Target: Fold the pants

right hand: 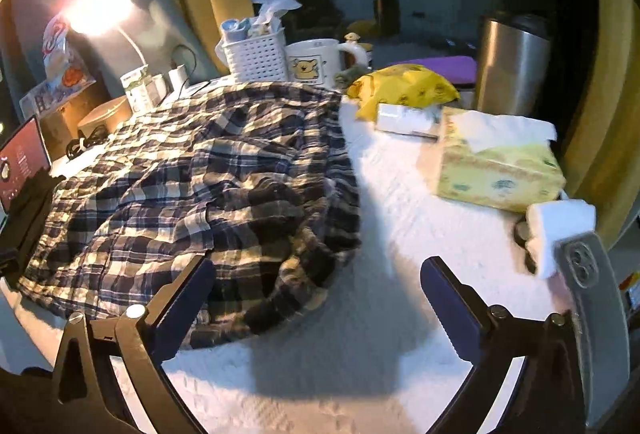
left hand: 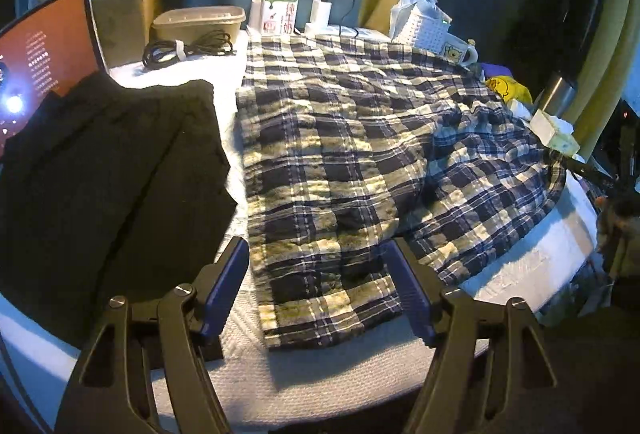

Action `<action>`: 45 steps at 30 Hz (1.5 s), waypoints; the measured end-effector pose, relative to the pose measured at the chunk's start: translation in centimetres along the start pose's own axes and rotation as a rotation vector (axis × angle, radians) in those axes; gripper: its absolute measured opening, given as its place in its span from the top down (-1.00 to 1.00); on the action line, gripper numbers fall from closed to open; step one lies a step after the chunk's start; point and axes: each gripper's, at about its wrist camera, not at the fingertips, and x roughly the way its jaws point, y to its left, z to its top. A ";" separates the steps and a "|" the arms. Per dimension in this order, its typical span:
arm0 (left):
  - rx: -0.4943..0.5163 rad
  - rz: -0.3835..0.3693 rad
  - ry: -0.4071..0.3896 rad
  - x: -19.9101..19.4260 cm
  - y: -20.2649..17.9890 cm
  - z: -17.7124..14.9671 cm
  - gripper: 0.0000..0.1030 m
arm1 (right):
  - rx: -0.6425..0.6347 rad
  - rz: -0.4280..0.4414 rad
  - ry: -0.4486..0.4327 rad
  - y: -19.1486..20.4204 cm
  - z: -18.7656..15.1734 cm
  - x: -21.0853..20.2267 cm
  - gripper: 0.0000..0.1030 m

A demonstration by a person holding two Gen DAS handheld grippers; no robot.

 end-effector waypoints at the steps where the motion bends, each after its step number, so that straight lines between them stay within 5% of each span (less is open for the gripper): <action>1: 0.002 -0.001 0.014 0.5 -0.1 0.0 -0.39 | -0.008 0.001 -0.005 0.2 0.1 0.4 -0.77; 4: 0.003 -0.021 0.056 2.3 -0.6 -0.6 -0.39 | -0.021 0.001 0.032 0.5 0.2 2.3 -0.23; 6: 0.031 -0.004 0.025 2.4 -1.1 -1.0 -0.38 | -0.031 -0.018 0.067 0.7 -0.1 3.5 0.46; 7: 0.048 -0.005 0.019 2.4 -1.3 -1.1 -0.36 | -0.034 -0.034 0.077 0.7 -0.3 3.7 0.53; 9: 0.061 -0.019 0.012 2.2 -1.1 -1.3 0.30 | -0.029 -0.026 0.061 0.5 -0.5 2.9 0.56; 10: 0.072 -0.026 0.040 2.3 -1.0 -1.4 0.88 | -0.038 -0.026 0.044 0.6 -0.4 2.0 0.56; 17: 0.099 -0.033 0.073 -0.5 -0.6 -2.4 0.90 | -0.137 -0.095 -0.025 1.8 0.1 -4.1 0.57; 24: 0.068 -0.037 0.098 -0.7 0.5 -3.6 0.89 | -0.112 -0.147 0.093 0.3 -3.6 -2.2 0.57; 27: 0.080 0.000 0.045 -1.0 0.9 -1.4 0.67 | -0.085 -0.137 0.145 -0.5 -4.6 -0.7 0.45; 29: 0.089 0.020 -0.003 -0.9 1.2 0.2 -0.74 | -0.070 -0.138 0.137 -0.8 -4.2 -0.7 0.16; 30: 0.087 0.022 -0.041 -0.8 1.4 1.0 -0.99 | -0.061 -0.137 0.132 -1.0 -3.9 -0.8 -0.41; 32: 0.072 0.016 -0.087 -0.1 1.8 2.8 -0.99 | -0.032 -0.131 0.084 -1.7 -3.0 -1.4 -0.80; 45: 0.044 0.027 -0.080 8.3 3.7 11.8 -0.99 | -0.029 -0.112 0.017 -1.7 3.0 0.8 -0.80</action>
